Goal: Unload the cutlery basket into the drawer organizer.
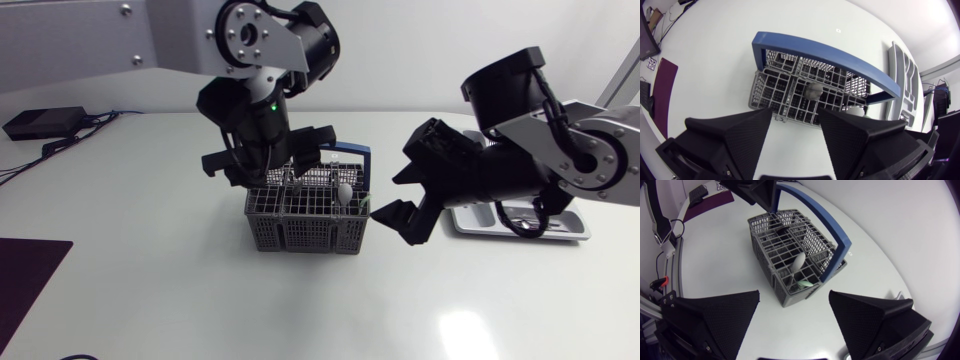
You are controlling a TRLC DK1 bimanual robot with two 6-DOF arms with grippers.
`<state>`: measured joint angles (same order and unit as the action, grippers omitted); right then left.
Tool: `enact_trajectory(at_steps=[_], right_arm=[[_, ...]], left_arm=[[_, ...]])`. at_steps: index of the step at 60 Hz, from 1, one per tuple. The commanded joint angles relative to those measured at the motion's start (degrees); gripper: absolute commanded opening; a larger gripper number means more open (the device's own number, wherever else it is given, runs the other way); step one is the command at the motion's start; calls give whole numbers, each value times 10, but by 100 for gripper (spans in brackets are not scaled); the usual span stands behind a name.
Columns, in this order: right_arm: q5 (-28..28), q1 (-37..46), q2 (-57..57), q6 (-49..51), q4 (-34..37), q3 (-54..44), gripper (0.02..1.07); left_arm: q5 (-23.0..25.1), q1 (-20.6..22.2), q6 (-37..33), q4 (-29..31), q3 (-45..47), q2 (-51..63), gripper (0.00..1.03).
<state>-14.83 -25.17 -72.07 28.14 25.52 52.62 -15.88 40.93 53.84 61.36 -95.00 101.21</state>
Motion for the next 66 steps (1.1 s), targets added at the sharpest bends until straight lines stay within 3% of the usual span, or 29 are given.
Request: enact_trajectory(at_steps=[1, 12, 22, 29, 35, 51, 66], right_arm=[[-2, -23, -25, -51, 3, 24, 102], [-2, -54, -66, -117, 14, 70, 102], [-2, -79, -98, -165, 37, 122, 100], [2, -94, -121, -183, 46, 150, 99], [15, -105, -134, -191, 45, 163, 99], [27, -109, -155, -237, 44, 187, 99], [29, -120, -161, -273, 37, 192, 100]], left_arm=[[9, -12, -37, -9, 35, -35, 78], [44, -41, -88, -34, 82, -80, 85], [84, -74, -130, -41, 103, -102, 85], [88, -88, -158, -46, 113, -110, 85], [90, -90, -183, -47, 122, -119, 92], [139, -127, -248, -66, 149, -150, 92], [143, -143, -326, -91, 186, -170, 98]])
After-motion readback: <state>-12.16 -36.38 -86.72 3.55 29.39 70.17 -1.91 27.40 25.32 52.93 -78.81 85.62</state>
